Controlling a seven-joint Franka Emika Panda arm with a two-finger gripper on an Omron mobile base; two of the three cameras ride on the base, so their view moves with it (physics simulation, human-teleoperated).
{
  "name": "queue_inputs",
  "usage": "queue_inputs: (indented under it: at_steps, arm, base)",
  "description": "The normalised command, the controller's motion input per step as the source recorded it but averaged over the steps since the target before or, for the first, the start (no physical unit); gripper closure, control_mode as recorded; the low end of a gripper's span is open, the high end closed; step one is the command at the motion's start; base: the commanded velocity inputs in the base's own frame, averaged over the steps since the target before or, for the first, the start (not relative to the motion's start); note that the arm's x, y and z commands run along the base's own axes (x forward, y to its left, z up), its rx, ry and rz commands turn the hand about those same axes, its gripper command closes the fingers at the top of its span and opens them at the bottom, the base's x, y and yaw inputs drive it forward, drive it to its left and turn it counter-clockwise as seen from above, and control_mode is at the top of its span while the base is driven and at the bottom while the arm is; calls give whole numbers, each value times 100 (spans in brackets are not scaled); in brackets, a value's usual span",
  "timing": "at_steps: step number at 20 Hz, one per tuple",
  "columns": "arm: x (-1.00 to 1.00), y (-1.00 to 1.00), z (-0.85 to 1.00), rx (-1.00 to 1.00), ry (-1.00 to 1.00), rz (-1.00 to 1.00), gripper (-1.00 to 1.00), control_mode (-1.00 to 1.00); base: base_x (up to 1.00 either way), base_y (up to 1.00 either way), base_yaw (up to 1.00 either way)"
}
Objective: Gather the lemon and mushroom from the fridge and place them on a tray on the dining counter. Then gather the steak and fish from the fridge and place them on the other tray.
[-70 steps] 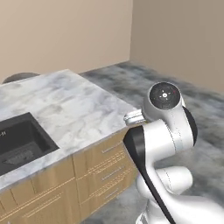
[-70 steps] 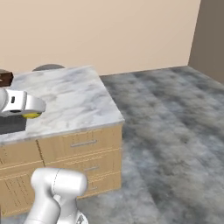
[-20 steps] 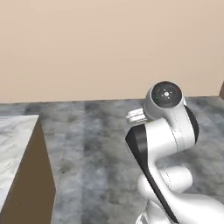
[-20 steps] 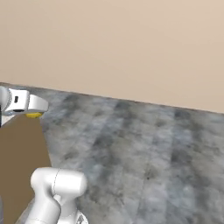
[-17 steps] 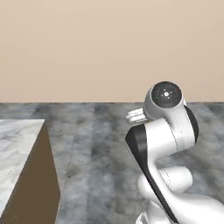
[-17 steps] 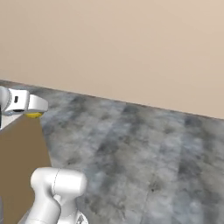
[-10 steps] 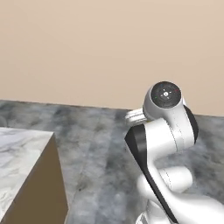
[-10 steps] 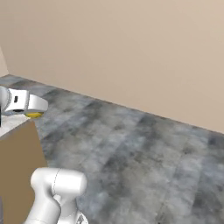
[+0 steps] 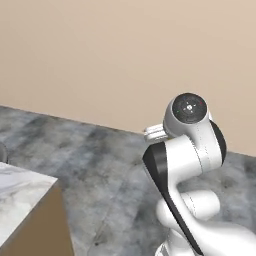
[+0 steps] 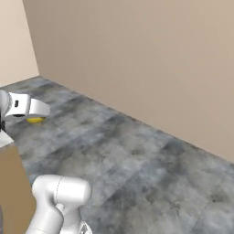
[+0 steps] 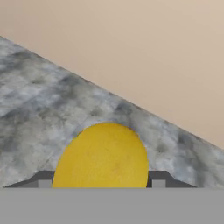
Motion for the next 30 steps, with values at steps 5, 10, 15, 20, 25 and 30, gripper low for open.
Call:
queue_inputs:
  at_steps: [5,10,15,20,25,30]
  arm:
    - [0,0,0,0,0,0,100,100]
    - [0,0,0,0,0,0,100,100]
    - [0,0,0,0,0,0,100,100]
    - [0,0,0,0,0,0,100,100]
    - [0,0,0,0,0,0,100,100]
    - [0,0,0,0,0,0,100,100]
  base:
    - [88,-41,40]
    - [88,-39,40]
    - [88,-39,40]
    - [88,-38,41]
    - [91,-36,41]
    - [95,-33,41]
